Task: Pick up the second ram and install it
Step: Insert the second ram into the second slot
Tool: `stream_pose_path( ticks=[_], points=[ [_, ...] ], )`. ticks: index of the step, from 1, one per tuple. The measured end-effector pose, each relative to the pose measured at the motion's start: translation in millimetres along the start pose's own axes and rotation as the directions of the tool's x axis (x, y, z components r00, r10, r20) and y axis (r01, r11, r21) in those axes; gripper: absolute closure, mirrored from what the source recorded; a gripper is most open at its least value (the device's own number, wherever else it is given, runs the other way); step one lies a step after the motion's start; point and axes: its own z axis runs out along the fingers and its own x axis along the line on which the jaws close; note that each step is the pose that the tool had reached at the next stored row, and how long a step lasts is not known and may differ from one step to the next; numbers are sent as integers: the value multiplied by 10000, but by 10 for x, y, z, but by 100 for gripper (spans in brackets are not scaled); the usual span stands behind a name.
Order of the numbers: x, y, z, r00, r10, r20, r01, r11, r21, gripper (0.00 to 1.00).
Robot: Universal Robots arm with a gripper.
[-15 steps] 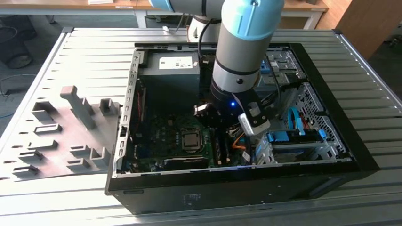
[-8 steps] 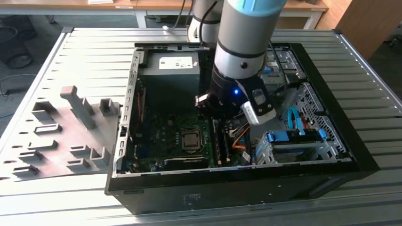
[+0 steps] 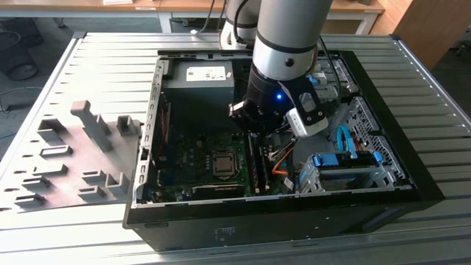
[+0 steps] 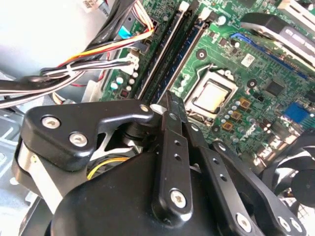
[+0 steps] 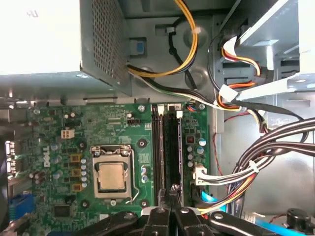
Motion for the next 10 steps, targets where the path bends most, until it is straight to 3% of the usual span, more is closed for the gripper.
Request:
stream_pose_path(
  ticks=[1, 2, 6, 9, 10],
  points=[
    [0, 0, 0, 10000, 0, 2, 0, 10000, 0, 89],
    [0, -1, 2, 10000, 1, 76, -1, 10000, -3, 89],
    [0, 0, 10, 9986, 8, 521, -7, 10000, -24, 89],
    [0, 0, 10, 9977, 11, 672, -9, 10000, -33, 89],
    [0, -1, 10, 9976, 12, 686, -8, 10000, -52, 89]
  ],
)
